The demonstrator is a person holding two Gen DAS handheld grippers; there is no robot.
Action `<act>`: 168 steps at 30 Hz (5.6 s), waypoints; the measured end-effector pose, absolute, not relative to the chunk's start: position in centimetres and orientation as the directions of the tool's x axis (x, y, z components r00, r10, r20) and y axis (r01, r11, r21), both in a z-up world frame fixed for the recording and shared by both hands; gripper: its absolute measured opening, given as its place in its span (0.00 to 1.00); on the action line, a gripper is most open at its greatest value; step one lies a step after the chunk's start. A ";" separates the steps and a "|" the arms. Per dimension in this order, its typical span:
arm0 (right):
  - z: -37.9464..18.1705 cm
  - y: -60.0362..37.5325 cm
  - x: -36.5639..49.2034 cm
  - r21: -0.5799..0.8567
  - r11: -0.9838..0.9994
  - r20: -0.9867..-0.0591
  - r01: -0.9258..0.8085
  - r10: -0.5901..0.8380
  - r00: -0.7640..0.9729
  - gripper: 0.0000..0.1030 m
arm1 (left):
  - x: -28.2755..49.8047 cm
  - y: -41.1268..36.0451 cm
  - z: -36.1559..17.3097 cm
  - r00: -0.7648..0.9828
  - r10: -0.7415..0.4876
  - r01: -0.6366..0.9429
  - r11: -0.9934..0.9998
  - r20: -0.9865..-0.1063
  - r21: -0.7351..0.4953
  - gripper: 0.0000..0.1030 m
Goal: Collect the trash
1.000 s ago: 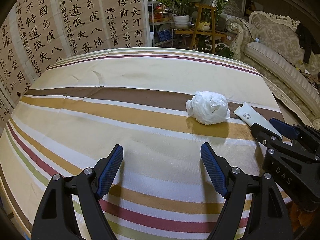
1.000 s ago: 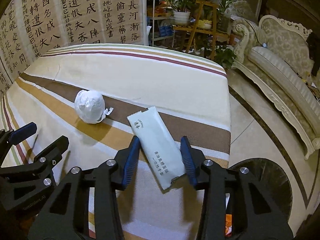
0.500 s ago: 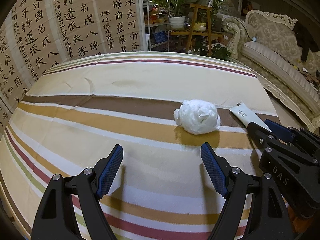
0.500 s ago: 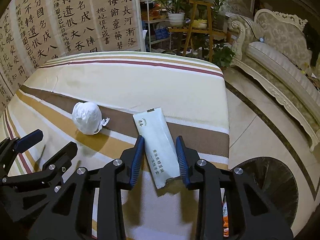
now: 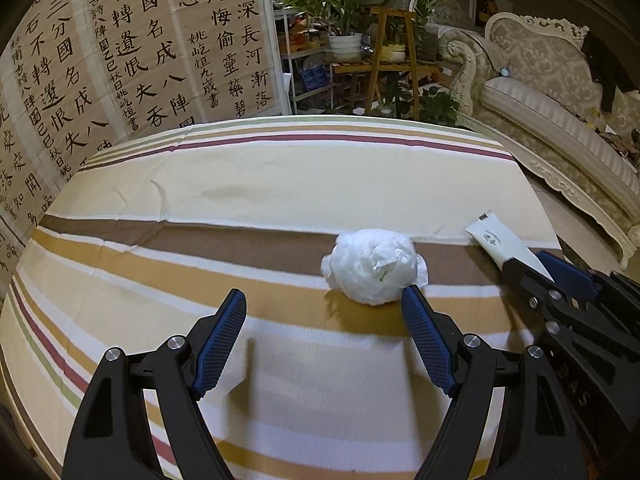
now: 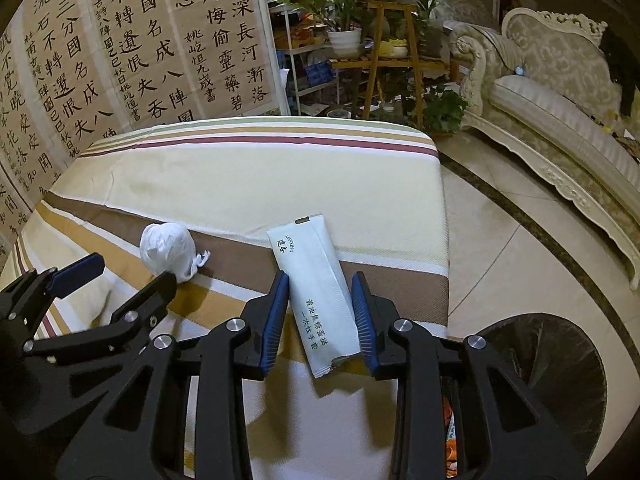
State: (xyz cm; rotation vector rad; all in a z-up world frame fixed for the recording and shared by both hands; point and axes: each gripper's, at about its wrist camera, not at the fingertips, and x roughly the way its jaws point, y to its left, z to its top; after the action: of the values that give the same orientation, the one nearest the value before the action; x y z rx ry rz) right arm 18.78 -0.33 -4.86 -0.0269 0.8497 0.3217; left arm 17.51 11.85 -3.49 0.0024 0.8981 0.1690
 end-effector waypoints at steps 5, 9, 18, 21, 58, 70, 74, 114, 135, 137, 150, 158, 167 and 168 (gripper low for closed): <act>-4.8 -0.5 18.8 0.115 0.951 -0.736 -0.288 0.276 0.618 0.31 | 17.6 11.7 -3.7 0.605 0.134 -0.130 0.989 -0.785 0.069 0.75; -4.7 -0.7 18.6 0.110 0.953 -0.731 -0.283 0.271 0.626 0.31 | 17.2 11.8 -3.5 0.609 0.125 -0.125 0.990 -0.783 0.061 0.75; -4.7 -1.5 18.7 0.108 0.958 -0.731 -0.265 0.257 0.632 0.31 | 18.4 11.1 -3.8 0.620 0.133 -0.113 0.990 -0.773 0.080 0.75; -4.7 -1.6 18.8 0.110 0.958 -0.733 -0.263 0.257 0.630 0.31 | 18.4 10.8 -3.7 0.630 0.114 -0.090 0.993 -0.769 0.074 0.75; -4.3 -2.0 14.1 0.110 0.959 -0.732 -0.262 0.257 0.631 0.31 | 14.0 10.1 -3.1 0.641 0.071 -0.040 0.997 -0.764 0.059 0.31; -4.2 -3.7 8.6 0.113 0.965 -0.726 -0.235 0.242 0.644 0.31 | 9.7 8.7 -2.5 0.658 0.058 -0.022 0.998 -0.751 0.057 0.31; -4.1 -5.1 7.2 0.109 0.972 -0.722 -0.207 0.221 0.656 0.31 | 8.5 7.5 -2.4 0.664 0.034 0.003 0.999 -0.747 0.048 0.31; -6.2 -21.0 5.9 0.091 0.984 -0.705 0.151 -0.043 0.707 0.32 | 9.4 -7.9 -3.5 0.675 -0.079 0.234 0.966 -0.733 0.111 0.33; -7.3 -22.0 7.3 0.092 0.976 -0.713 0.198 -0.074 0.697 0.48 | 10.1 -8.5 -3.7 0.673 -0.078 0.223 0.970 -0.736 0.101 0.69; -7.1 -22.1 7.1 0.089 0.975 -0.710 0.204 -0.081 0.700 0.53 | 10.0 -8.5 -3.6 0.678 -0.077 0.220 0.970 -0.731 0.102 0.71; -5.9 -22.3 5.3 0.077 0.972 -0.687 0.224 -0.111 0.718 0.67 | 9.5 -7.5 -2.9 0.698 -0.076 0.210 0.972 -0.712 0.102 0.77; -4.8 -21.8 3.7 0.082 0.971 -0.667 0.223 -0.113 0.737 0.68 | 7.8 -6.1 -2.0 0.724 -0.068 0.189 0.977 -0.686 0.102 0.79; -3.0 -20.0 1.4 0.061 0.979 -0.628 0.195 -0.114 0.770 0.76 | 5.0 -4.3 -0.1 0.758 -0.068 0.167 0.982 -0.649 0.093 0.81; -2.8 -19.8 1.2 0.058 0.980 -0.625 0.192 -0.115 0.772 0.76 | 4.7 -4.2 0.1 0.760 -0.070 0.167 0.982 -0.646 0.090 0.81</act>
State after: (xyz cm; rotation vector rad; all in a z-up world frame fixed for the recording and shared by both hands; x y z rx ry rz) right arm 1.23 -19.83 -2.81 0.1210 0.6689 -0.1667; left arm 4.73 -4.18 0.06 0.1456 0.6958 -0.1295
